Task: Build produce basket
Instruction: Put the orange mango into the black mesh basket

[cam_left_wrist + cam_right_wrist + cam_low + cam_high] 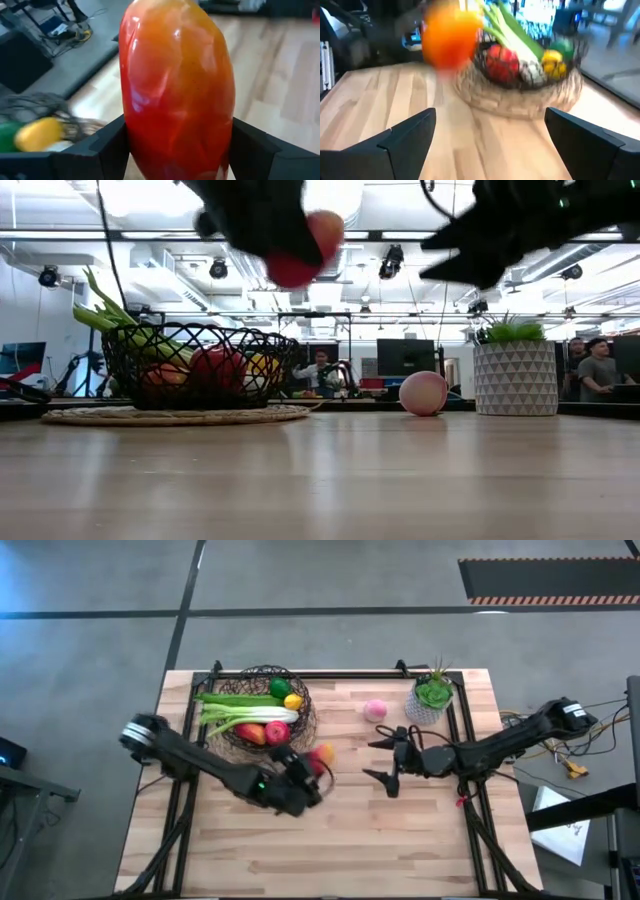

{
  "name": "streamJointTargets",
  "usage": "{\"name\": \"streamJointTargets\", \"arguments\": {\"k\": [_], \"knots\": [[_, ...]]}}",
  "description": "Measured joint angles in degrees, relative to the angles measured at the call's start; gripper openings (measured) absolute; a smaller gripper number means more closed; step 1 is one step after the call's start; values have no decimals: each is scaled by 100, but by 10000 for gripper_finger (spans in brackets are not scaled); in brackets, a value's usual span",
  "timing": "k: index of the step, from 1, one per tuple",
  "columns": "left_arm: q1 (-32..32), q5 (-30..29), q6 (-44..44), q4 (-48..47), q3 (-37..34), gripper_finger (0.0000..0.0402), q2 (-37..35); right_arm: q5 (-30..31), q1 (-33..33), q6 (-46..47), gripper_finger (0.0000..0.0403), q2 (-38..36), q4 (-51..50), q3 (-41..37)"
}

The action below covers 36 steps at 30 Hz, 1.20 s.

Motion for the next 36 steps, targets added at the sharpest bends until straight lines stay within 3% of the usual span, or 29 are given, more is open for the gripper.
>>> {"name": "streamJointTargets", "arguments": {"k": [3, 10, 15, 21, 24, 29, 36], "knots": [[219, 213, -16, -507, -2, 246, -828, -1, 10, 337, 366, 137, 100, -290], [1525, 1723, 36, -1628, -17, 246, -2112, -41, 39, 817, 366, 713, 1519, -952], [2628, 2133, 49, -2983, -20, 246, -2324, -44, 39, 852, 366, 1098, 2306, -1123], [3702, 2951, 751, -3973, -35, 246, -2211, -44, 39, 850, 366, 1379, 2382, -1031], [3873, 3446, 1260, -4315, -28, 246, -2085, -45, 39, 850, 366, 1491, 2374, -972], [3880, 3774, 1431, -4962, -21, 252, -1998, -46, 39, 850, 366, 1649, 2378, -893], [3849, 4338, 1784, -5004, -286, 263, -2002, -46, 39, 850, 366, 1748, 2395, -837]]}}
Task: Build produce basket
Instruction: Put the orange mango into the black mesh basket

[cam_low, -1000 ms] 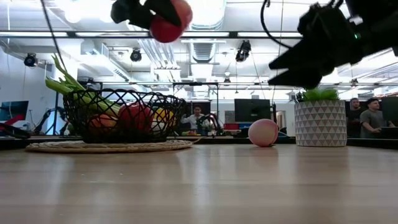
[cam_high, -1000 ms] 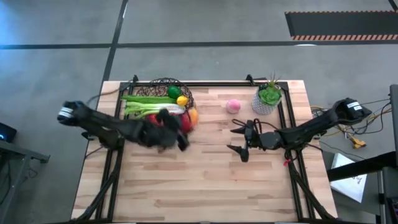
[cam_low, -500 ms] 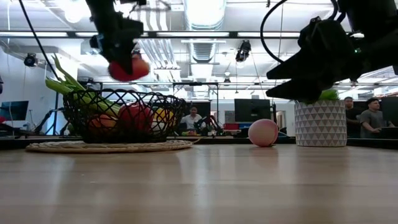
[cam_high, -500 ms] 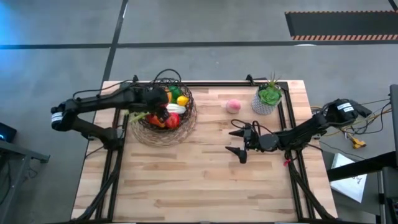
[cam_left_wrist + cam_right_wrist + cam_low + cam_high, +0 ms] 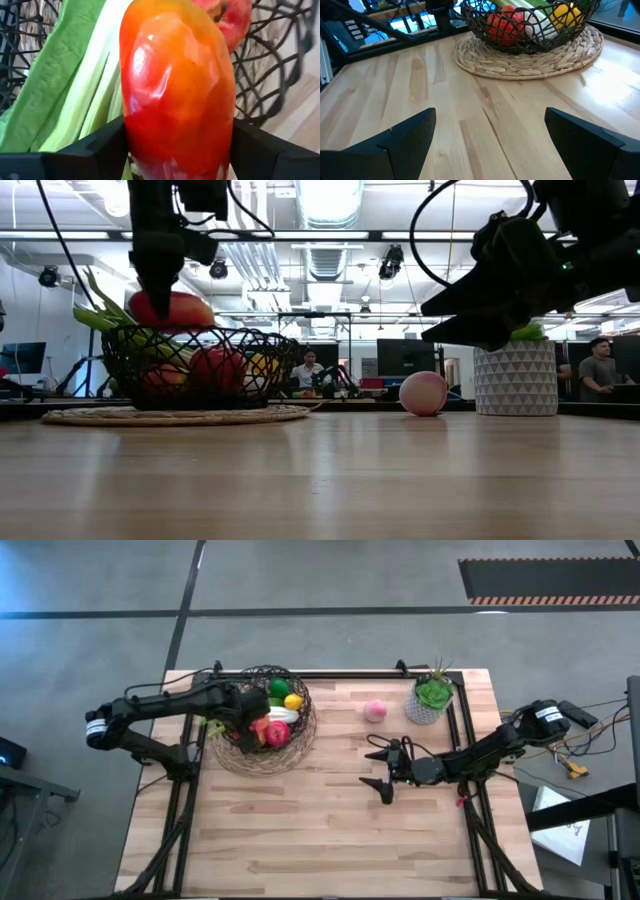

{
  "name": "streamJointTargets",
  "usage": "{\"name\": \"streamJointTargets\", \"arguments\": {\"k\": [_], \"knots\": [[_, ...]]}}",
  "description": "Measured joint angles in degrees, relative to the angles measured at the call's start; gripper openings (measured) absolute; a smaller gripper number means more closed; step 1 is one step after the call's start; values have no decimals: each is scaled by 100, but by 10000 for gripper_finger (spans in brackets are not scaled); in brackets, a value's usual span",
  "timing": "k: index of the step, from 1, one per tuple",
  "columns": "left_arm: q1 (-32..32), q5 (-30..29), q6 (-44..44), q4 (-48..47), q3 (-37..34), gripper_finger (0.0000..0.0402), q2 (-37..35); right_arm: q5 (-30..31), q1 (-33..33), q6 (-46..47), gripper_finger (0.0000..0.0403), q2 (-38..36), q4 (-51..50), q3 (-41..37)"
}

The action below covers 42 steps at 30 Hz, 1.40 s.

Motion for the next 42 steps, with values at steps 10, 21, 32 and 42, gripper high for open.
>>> {"name": "streamJointTargets", "arguments": {"k": [10, 21, 32, 42], "knots": [[8, 145, -178, 468, -540, 266, 289, -13, 0, 2, 366, -44, 6, -2], [222, 656, -423, 525, -561, 295, 378, -15, 0, 11, 366, -39, 2, -4], [359, 823, -407, 692, -413, 361, -217, -120, 9, 13, 366, -37, -22, -7], [342, 135, -1108, 2095, -825, 364, -1007, -127, 22, 2, 366, -37, -22, -7]]}}
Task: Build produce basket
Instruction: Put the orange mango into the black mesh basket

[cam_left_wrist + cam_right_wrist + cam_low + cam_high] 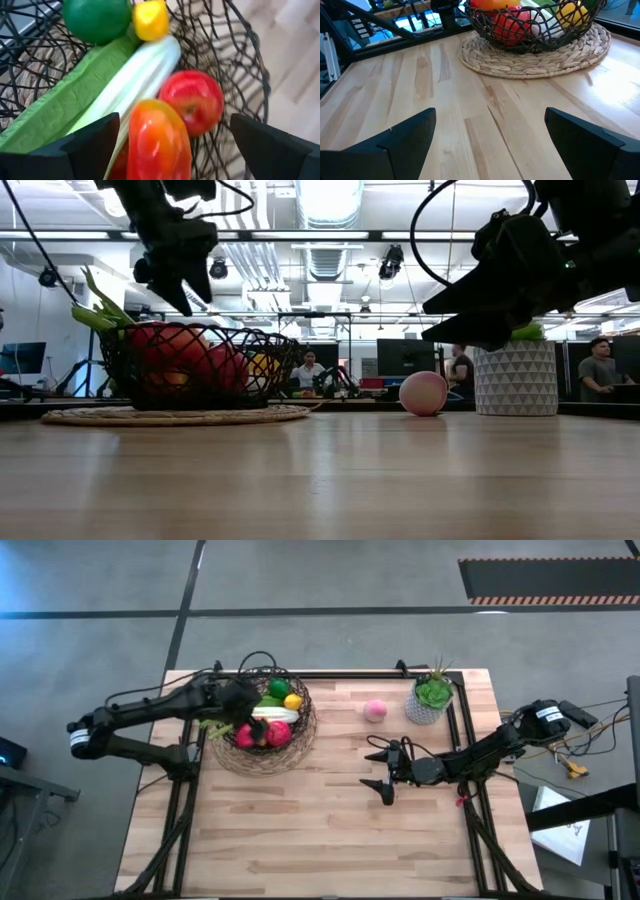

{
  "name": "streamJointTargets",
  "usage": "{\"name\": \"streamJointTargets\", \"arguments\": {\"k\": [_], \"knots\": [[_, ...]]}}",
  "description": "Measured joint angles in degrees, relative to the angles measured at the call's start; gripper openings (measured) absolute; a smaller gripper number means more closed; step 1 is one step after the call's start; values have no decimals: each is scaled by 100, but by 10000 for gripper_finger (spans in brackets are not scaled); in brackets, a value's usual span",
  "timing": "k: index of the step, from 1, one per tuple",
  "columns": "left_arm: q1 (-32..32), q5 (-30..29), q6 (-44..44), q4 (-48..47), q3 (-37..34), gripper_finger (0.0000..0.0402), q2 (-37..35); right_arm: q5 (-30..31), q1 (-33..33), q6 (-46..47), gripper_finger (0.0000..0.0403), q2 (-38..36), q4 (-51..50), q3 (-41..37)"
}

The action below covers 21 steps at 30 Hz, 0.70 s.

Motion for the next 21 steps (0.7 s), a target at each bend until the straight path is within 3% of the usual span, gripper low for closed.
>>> {"name": "streamJointTargets", "arguments": {"k": [4, 13, 21], "knots": [[-63, -257, -214, 324, -227, 364, 246, 0, 0, 0, 366, 0, 0, 0], [-74, -902, -330, -500, 84, 358, 1469, 22, 0, 4, 366, 2, 1, 0], [-74, -951, -314, -534, 440, 270, 1789, 22, 0, 9, 366, 2, 0, -2]]}}
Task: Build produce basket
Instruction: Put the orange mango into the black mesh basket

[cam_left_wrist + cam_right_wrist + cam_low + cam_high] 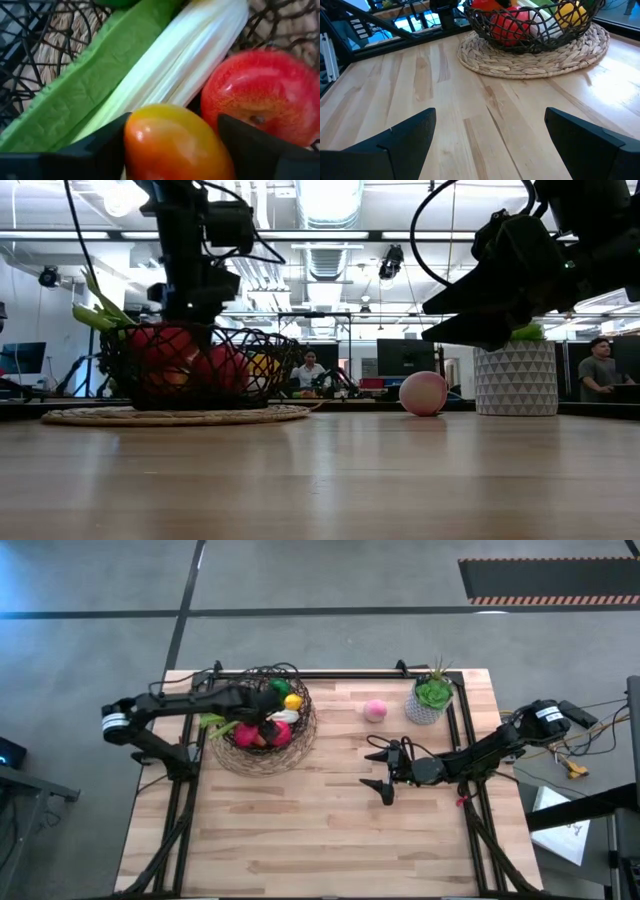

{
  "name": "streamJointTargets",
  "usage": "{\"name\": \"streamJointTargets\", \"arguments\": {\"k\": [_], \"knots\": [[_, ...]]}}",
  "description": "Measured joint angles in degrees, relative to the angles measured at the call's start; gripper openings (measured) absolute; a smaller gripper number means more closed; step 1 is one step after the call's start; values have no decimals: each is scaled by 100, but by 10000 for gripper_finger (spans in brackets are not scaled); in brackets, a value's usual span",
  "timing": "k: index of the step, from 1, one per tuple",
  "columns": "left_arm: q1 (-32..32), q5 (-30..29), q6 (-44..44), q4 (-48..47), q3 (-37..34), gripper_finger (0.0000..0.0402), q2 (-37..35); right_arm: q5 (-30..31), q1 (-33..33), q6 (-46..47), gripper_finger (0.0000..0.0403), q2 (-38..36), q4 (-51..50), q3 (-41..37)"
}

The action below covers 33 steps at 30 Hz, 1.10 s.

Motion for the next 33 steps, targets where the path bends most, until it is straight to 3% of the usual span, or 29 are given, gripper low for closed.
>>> {"name": "streamJointTargets", "arguments": {"k": [4, 9, 13, 18, 25, 29, 33], "knots": [[-6, -98, -47, -162, 128, 223, -124, 0, 0, -3, 366, 0, 0, 0], [-106, -304, -168, -190, 211, 223, -552, 0, 0, 0, 366, 0, -2, 0], [-517, -1079, -531, 100, 64, 223, -1073, 0, 0, 0, 366, 0, -5, -3], [-1419, -1999, -992, 1311, -641, 223, -1712, 0, 0, 4, 366, 0, -9, -3], [-2536, -3313, -859, 3694, -2111, 224, -2049, 0, 0, 3, 366, 2, -4, -5], [-2863, -4177, -1116, 3993, -2603, 242, -2058, 0, 0, 4, 366, 2, -2, -5], [-2924, -4422, -1389, 4010, -2793, 248, -2064, 0, 0, 1, 366, 2, -2, -5]]}}
